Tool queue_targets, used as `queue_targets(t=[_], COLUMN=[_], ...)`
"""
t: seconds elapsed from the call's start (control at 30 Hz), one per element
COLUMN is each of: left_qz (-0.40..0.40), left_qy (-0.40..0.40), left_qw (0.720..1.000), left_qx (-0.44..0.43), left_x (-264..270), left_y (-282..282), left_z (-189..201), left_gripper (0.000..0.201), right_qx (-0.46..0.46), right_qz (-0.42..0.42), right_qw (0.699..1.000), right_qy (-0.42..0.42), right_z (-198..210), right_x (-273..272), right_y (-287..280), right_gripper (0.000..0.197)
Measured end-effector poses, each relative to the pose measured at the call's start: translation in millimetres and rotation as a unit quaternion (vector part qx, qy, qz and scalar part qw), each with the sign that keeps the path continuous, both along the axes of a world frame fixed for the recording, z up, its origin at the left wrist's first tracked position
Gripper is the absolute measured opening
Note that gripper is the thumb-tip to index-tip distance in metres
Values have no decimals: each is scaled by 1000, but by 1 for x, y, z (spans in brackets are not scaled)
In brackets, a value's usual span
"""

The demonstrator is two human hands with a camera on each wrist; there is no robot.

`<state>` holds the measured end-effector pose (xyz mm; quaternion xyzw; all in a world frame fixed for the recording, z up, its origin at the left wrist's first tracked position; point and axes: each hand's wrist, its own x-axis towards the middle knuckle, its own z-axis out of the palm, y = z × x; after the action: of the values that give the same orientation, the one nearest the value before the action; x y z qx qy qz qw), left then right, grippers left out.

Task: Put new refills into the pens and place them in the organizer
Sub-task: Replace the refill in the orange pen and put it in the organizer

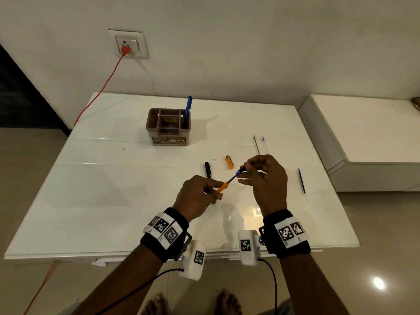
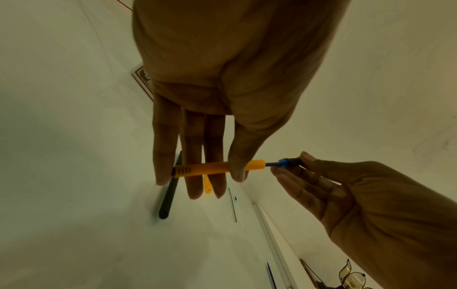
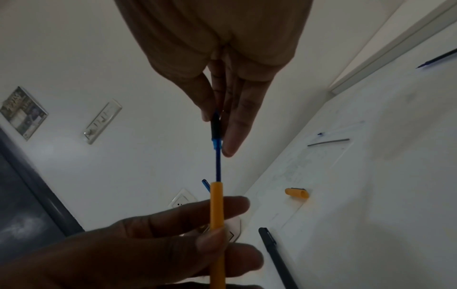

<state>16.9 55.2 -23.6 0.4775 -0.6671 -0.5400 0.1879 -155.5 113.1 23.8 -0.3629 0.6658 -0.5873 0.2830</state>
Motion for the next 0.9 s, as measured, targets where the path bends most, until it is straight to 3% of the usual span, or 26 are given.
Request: queue_targets(t=[0.27,0.4,0.57,0.63,0.77,0.83,0.9], left_qz=[8,1,-14,-18,-14,-16,-25], left_qy=[10,13,5,10,41,53,60], left_qw=[1000,1000,1000,1000,998,997,996], left_qx=[-6,0,6,10,34,51,66], left_x=[2,4,2,2,2,3,4], left_y=[-1,-2,0,0,0,0,2], left_z=[0,0,1,3,7,9,10], left_gripper=[26,27,26,27,28,28,27], right_qx=[73,109,137,155,129,107,90], right_qz=[94,123,118,107,138,162,155], right_qw=[992,980,945,941,971,966,948], right_qy=[48,115,272,281,143,169,262], right_z=[-8,-7,-13,-11,-6,-8,-13], right_x=[9,4,3,1,-2,-3,-5], right_y=[-4,-5,-8,-9,-9,-9,-10], right_gripper=[14,19,51,56,40,31,32])
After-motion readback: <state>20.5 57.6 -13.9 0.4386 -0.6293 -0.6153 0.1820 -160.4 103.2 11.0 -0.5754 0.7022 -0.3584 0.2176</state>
